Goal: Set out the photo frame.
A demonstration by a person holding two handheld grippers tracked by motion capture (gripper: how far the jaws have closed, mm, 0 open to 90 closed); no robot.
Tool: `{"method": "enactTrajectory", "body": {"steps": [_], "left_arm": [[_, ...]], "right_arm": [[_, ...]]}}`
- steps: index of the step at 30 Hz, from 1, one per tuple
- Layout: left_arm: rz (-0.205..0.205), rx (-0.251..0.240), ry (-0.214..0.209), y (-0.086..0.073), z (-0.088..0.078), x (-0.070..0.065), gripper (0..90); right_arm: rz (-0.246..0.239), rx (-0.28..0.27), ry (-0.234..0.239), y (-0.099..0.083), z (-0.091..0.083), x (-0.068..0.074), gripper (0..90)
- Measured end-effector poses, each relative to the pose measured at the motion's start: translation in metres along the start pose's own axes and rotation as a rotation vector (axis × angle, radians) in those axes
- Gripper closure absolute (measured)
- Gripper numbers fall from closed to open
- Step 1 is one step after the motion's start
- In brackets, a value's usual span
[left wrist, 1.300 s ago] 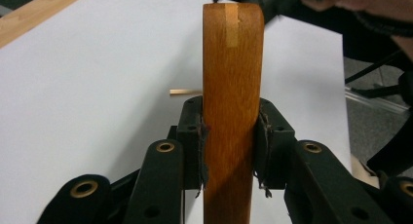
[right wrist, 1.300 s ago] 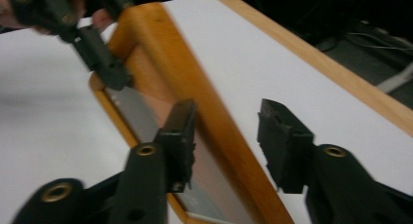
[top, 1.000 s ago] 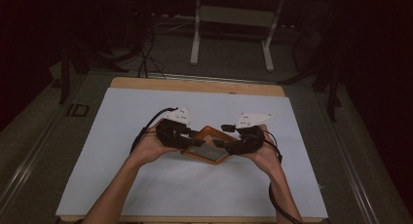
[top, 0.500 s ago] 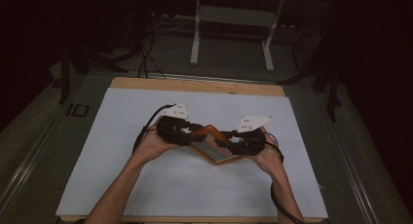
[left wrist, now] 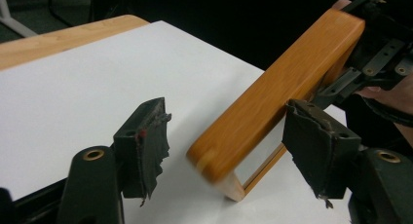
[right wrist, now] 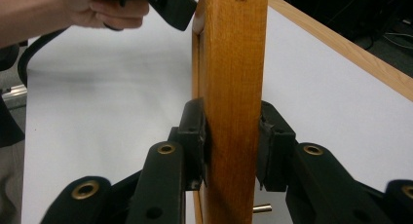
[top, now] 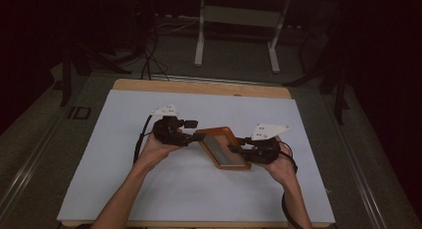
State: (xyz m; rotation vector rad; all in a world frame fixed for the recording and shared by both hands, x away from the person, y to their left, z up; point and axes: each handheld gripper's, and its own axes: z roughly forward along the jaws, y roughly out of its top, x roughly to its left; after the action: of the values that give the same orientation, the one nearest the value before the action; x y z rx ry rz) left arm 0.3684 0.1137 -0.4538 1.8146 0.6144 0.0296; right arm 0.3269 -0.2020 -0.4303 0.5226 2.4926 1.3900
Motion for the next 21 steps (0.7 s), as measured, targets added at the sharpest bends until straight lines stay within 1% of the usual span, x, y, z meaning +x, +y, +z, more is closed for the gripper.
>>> {"method": "enactTrajectory", "body": {"steps": [1,4,6,10,12,14,15,17,19,21], "left_arm": [[-0.002,-0.002,-0.001,-0.002,0.002,0.000,32.6],[0.006,0.018,-0.012,-0.008,0.011,-0.002,32.1],[0.008,0.035,-0.021,-0.011,0.018,-0.003,31.9],[0.014,0.065,-0.055,-0.018,0.037,-0.010,32.1],[0.015,0.067,-0.054,-0.021,0.043,-0.013,35.4],[0.009,0.051,-0.040,-0.024,0.046,-0.015,37.9],[0.001,0.039,-0.041,-0.024,0.046,-0.014,40.8],[0.000,0.035,-0.042,-0.025,0.046,-0.015,43.9],[0.013,0.045,-0.034,-0.027,0.047,-0.016,45.0],[0.015,0.063,-0.038,-0.032,0.050,-0.017,43.6]], "right_arm": [[0.004,-0.007,0.000,-0.001,-0.001,0.000,68.4],[0.016,-0.019,0.005,-0.005,-0.003,-0.002,68.4],[0.015,-0.017,0.005,-0.007,-0.005,-0.002,68.4],[0.010,-0.018,0.005,-0.008,-0.006,0.000,68.4],[0.021,-0.018,-0.001,-0.010,-0.008,-0.001,68.4],[0.033,-0.023,-0.004,-0.012,-0.009,-0.002,68.4],[0.039,-0.024,-0.002,-0.013,-0.010,-0.002,68.3],[0.041,-0.029,-0.004,-0.016,-0.012,-0.003,68.3],[0.042,-0.029,-0.005,-0.017,-0.013,-0.003,68.3],[0.041,-0.031,-0.007,-0.018,-0.013,-0.002,68.4]]}}
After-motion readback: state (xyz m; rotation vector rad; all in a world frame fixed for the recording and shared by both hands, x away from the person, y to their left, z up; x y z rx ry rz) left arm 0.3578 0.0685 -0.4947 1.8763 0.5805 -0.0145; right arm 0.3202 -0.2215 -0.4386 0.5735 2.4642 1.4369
